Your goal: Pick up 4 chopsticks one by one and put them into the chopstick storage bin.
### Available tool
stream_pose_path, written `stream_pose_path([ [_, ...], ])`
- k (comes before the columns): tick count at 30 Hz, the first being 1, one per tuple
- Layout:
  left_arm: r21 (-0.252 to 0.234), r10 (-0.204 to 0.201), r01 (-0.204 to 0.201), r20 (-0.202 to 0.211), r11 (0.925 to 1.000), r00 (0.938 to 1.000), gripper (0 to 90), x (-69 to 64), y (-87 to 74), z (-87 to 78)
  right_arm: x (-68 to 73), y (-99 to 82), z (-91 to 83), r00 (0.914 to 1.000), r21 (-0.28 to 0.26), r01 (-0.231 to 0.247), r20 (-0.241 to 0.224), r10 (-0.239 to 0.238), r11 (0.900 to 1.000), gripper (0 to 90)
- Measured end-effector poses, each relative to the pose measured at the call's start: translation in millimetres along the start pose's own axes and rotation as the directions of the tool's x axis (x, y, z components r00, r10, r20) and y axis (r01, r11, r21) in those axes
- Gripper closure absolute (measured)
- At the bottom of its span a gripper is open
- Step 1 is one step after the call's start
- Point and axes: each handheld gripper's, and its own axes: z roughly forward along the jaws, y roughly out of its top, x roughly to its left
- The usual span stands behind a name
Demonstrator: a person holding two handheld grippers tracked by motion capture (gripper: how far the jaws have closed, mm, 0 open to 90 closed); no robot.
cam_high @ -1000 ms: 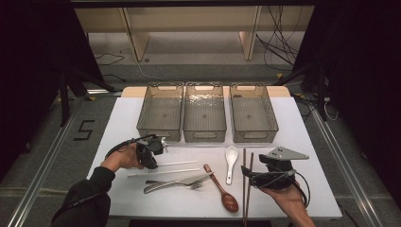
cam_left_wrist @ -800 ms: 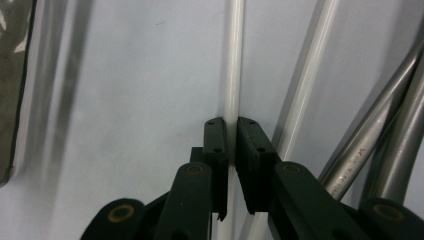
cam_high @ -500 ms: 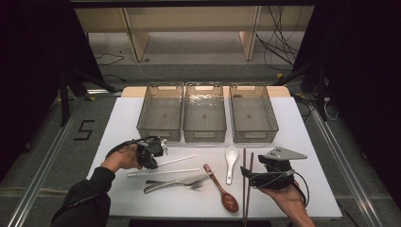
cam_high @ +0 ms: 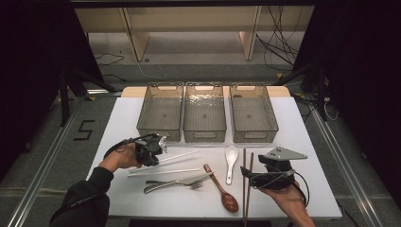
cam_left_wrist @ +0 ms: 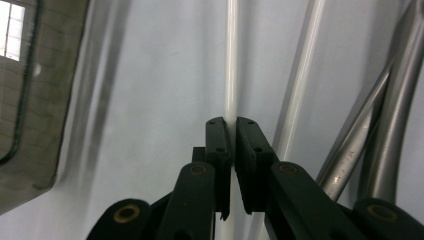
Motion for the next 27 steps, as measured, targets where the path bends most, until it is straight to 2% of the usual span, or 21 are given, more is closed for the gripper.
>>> stream_pose_path([
  [6, -0.049, -0.03, 0.029, -0.018, 0.9984, 0.9994, 84.3, -1.0, 2.0, -14.5, -0.5, 0.0, -0.2, 1.0, -0.001, -0.001, 0.003, 0.001, 1.0, 23.2],
  [8, -0.061, -0.058, 0.058, 0.003, 0.9964, 0.9983, 84.2, -0.5, 2.4, -19.0, -0.5, 0.0, -0.3, 1.0, -0.002, -0.002, 0.004, 0.002, 1.0, 23.2],
  [10, -0.095, -0.103, 0.102, 0.001, 0.9902, 0.9947, 84.3, 0.3, 2.6, -23.2, -0.5, 0.0, -0.3, 1.0, -0.002, -0.002, 0.003, 0.002, 1.0, 23.2],
  [14, -0.13, -0.14, 0.139, -0.001, 0.9818, 0.9902, 84.2, 2.7, 2.9, -32.8, -0.7, -0.1, -0.4, 1.0, -0.005, -0.001, 0.002, 0.001, 1.0, 23.2],
  [17, -0.17, -0.178, 0.177, 0.013, 0.9694, 0.984, 84.2, 4.2, 3.6, -40.2, -0.8, -0.1, -0.4, 1.0, -0.005, -0.002, 0.002, 0.002, 1.0, 23.2],
  [19, -0.19, -0.193, 0.191, 0.008, 0.9629, 0.9811, 84.3, 5.5, 3.7, -45.8, -0.7, -0.2, -0.2, 1.0, -0.003, -0.003, 0.004, 0.003, 1.0, 23.1],
  [21, -0.222, -0.224, 0.221, 0.012, 0.9496, 0.9745, 84.2, 7.2, 3.5, -51.6, -0.9, -0.2, -0.1, 1.0, -0.001, -0.004, 0.006, 0.004, 1.0, 23.1],
  [23, -0.242, -0.24, 0.233, 0.003, 0.9418, 0.9708, 84.2, 11.9, 2.6, -58.3, -1.2, -0.3, -0.2, 0.9999, 0.0, -0.007, 0.008, 0.007, 1.0, 23.0],
  [24, -0.255, -0.251, 0.244, 0.007, 0.9354, 0.9679, 84.2, 14.1, 1.9, -61.2, -1.6, -0.3, -0.2, 1.0, 0.0, -0.008, 0.006, 0.008, 1.0, 23.0],
  [25, -0.278, -0.271, 0.265, 0.017, 0.9235, 0.9625, 84.2, 16.1, 1.1, -63.6, -1.9, -0.3, -0.1, 0.9999, 0.0, -0.008, 0.006, 0.008, 1.0, 23.0],
  [26, -0.294, -0.284, 0.278, 0.022, 0.9146, 0.9585, 84.2, 18.2, 0.4, -66.3, -2.5, -0.4, -0.1, 0.9999, -0.001, -0.008, 0.007, 0.008, 1.0, 23.0],
  [27, -0.305, -0.294, 0.286, 0.02, 0.9084, 0.9555, 84.2, 20.1, 0.2, -68.5, -2.5, -0.4, -0.1, 0.9999, -0.001, -0.008, 0.007, 0.008, 1.0, 23.0],
])
